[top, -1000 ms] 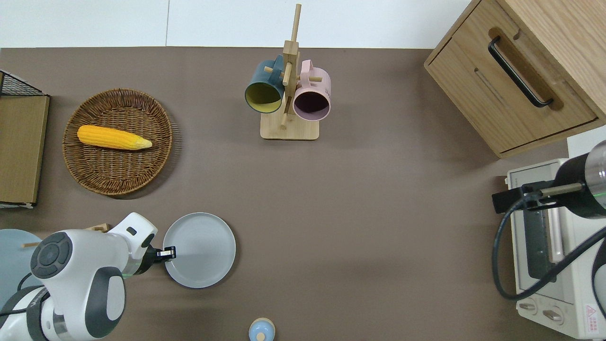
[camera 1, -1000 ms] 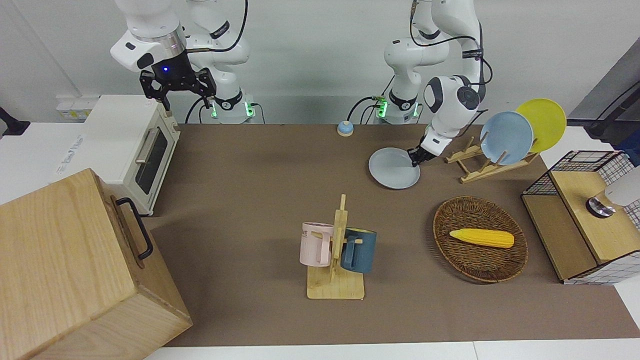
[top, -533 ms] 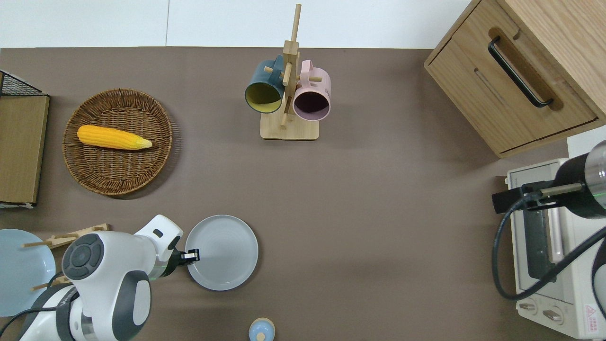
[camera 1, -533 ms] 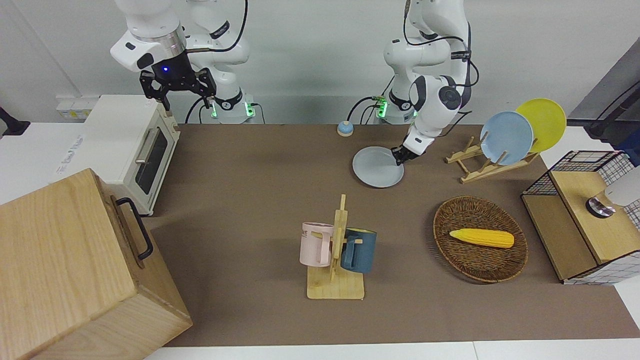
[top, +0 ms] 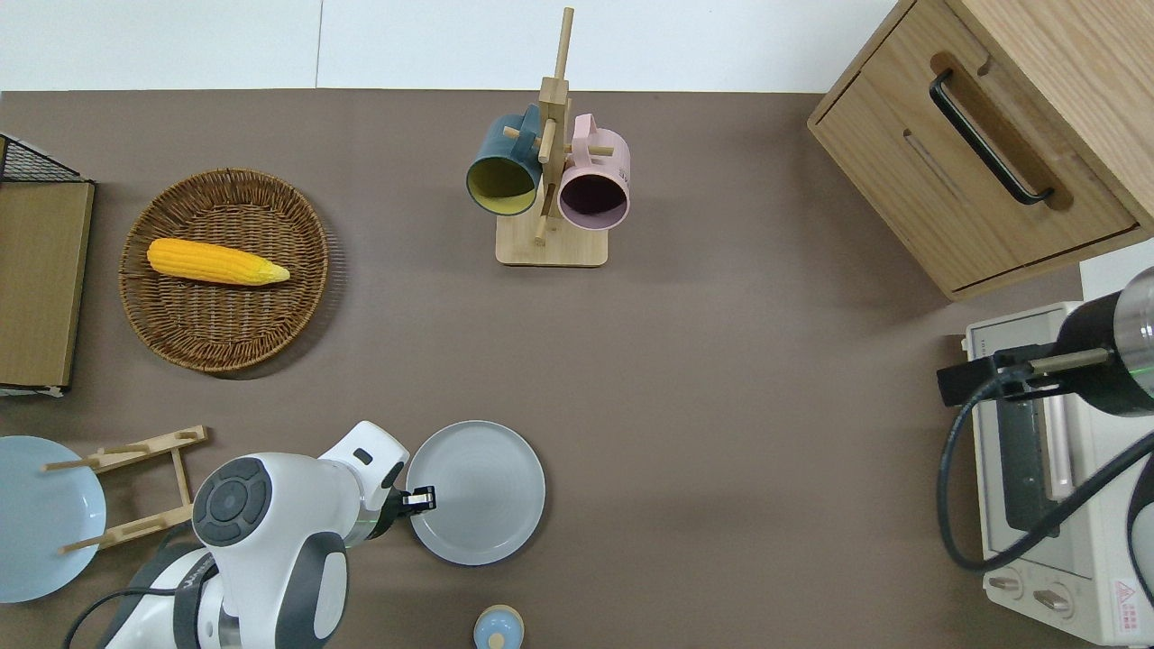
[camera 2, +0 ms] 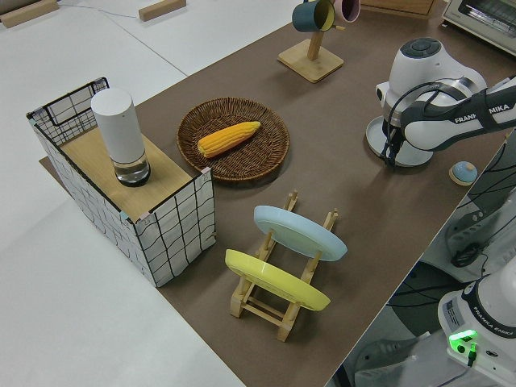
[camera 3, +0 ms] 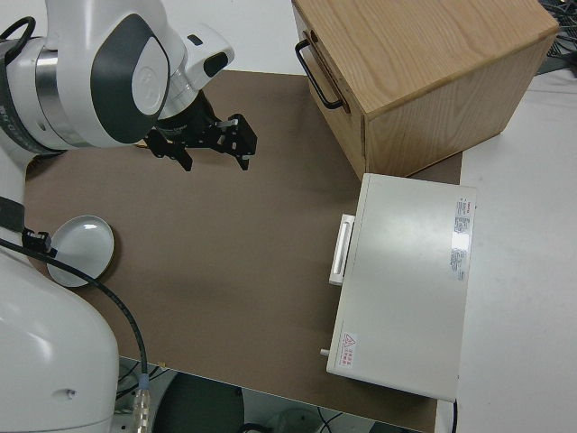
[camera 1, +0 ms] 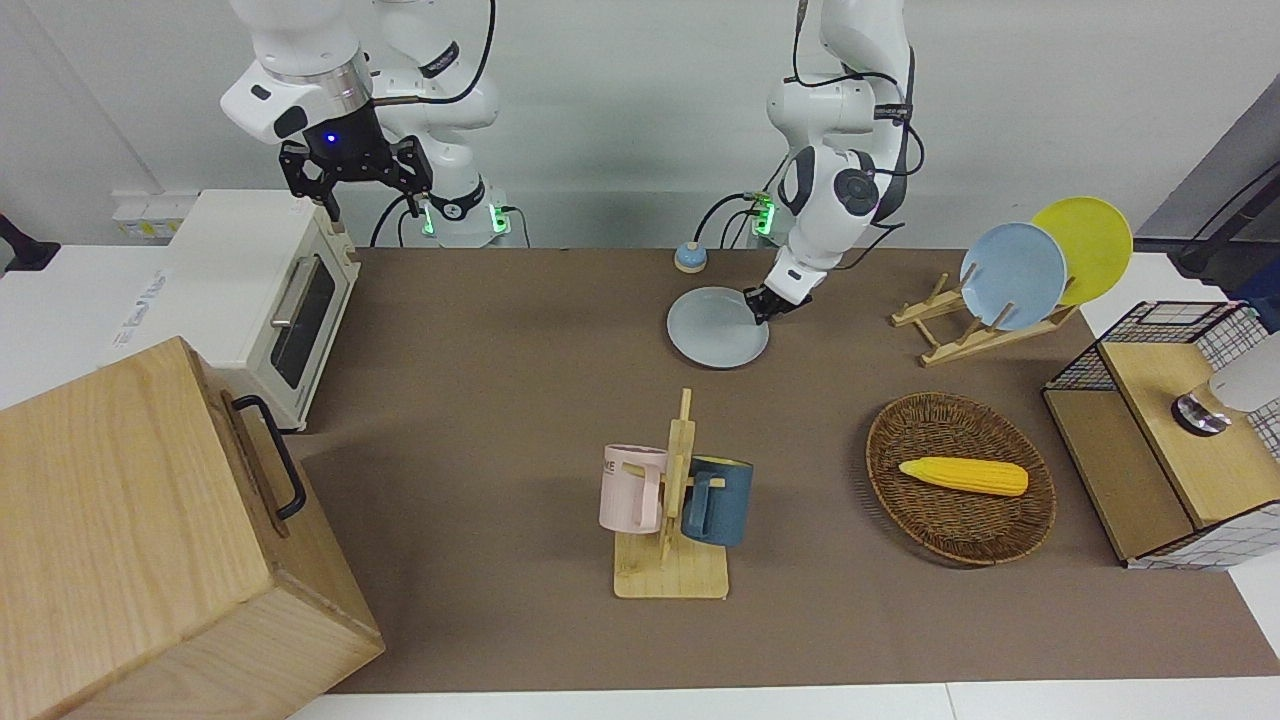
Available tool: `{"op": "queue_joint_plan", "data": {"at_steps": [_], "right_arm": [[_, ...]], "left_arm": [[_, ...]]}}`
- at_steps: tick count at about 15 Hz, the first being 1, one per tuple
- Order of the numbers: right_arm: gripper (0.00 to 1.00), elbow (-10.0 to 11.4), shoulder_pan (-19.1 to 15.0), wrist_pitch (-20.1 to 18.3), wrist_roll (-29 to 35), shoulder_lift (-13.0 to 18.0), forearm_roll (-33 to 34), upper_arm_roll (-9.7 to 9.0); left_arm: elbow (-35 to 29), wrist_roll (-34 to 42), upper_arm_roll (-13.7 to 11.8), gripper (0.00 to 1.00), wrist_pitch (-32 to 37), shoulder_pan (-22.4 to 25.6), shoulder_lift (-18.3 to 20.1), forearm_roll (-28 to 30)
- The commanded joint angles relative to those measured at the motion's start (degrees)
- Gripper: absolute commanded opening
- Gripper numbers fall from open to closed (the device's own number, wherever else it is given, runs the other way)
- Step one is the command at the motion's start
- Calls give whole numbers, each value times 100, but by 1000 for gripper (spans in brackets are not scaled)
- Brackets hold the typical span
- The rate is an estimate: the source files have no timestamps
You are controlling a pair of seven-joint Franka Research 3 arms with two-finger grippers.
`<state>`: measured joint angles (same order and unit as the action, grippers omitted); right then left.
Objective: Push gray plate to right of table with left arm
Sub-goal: 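Push the gray plate with the left gripper toward the toaster oven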
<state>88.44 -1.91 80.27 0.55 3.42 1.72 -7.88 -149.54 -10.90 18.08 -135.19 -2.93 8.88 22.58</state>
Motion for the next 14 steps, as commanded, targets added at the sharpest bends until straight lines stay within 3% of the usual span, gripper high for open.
{"op": "queue_joint_plan", "data": {"at_steps": [1,14], "right_arm": [[996,-2,-135,-81,-46,53,48,-109],[996,-2,-135,-81,-46,53,48,-109]], "left_arm": [[73,-149,73,0,-148,-251,-255,167],[557,-860,64,0,-446,-1130,-773,518]]}}
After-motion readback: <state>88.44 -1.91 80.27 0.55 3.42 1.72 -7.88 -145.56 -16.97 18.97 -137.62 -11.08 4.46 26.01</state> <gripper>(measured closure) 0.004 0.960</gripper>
